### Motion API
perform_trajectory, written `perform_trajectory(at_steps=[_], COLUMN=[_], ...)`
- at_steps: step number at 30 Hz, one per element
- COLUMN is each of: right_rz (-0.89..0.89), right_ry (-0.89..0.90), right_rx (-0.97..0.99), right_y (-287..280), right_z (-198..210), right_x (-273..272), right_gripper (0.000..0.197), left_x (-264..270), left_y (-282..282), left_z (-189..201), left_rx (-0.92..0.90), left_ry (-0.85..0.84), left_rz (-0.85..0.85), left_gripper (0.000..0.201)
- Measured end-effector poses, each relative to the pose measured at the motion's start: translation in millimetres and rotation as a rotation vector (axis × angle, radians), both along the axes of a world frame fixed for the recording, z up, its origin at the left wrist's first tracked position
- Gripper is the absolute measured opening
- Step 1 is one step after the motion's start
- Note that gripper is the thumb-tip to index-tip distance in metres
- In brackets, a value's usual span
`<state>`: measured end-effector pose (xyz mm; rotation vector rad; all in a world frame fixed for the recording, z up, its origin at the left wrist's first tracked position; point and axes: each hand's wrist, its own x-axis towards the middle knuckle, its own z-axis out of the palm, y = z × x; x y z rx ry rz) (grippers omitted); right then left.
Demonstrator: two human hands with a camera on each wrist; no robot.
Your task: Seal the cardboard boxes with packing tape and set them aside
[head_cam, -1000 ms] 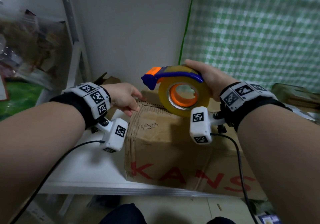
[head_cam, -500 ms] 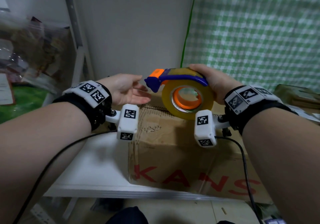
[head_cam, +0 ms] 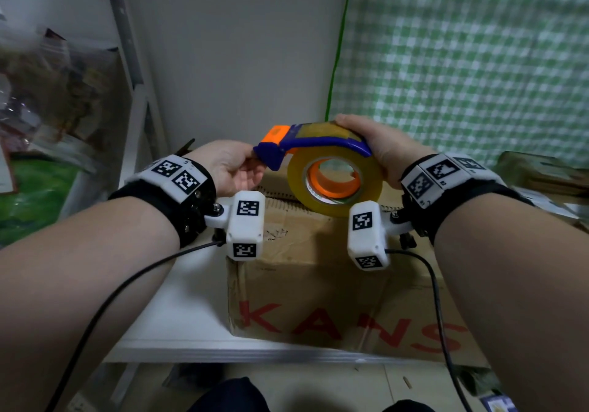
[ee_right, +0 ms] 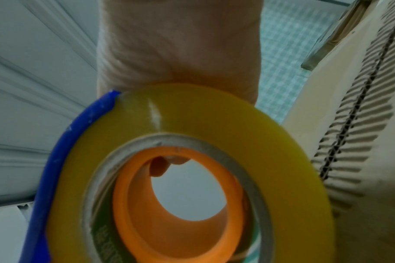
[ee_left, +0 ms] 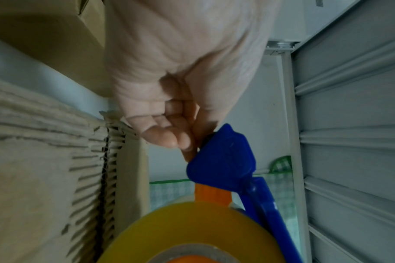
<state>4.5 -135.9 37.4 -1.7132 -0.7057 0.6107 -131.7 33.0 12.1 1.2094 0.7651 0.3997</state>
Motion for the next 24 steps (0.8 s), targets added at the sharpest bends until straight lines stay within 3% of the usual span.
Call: perform_trajectory(at_steps=[4, 9, 13, 17, 24], right_rz=[0.044, 0.195, 0.158, 0.067, 0.03], right_ry=[-0.03, -0.13, -0.11, -0.324, -0.515], right_rx=[-0.025, -0.192, -0.267, -0.384, -0.595], right_y=[-1.4, -2.6, -13.5, -10.6, 14.1], right_z=[3.7, 20.2, 28.9, 36.7, 52.7], right_x=[-2.6, -11.0, -6.4, -10.3, -36.2], right_gripper=[0.043, 0.04, 0.033, 0.036, 0.03], left_x=[-2.0, -15.9, -48.9, -59.2, -59.1], left_y=[-0.8, 16.0, 50.4, 55.9, 53.8], left_z=[0.9, -0.7, -16.9, -34.3, -36.0], left_rx=[0.077, 0.165, 0.128, 0.087, 0.069], left_ry=[0.067, 0.134, 0.187, 0.161, 0.121], left_rz=[0.02, 0.09, 0.2, 0.209, 0.225], left_gripper=[0.023, 0.021, 0.021, 0.017, 0.02])
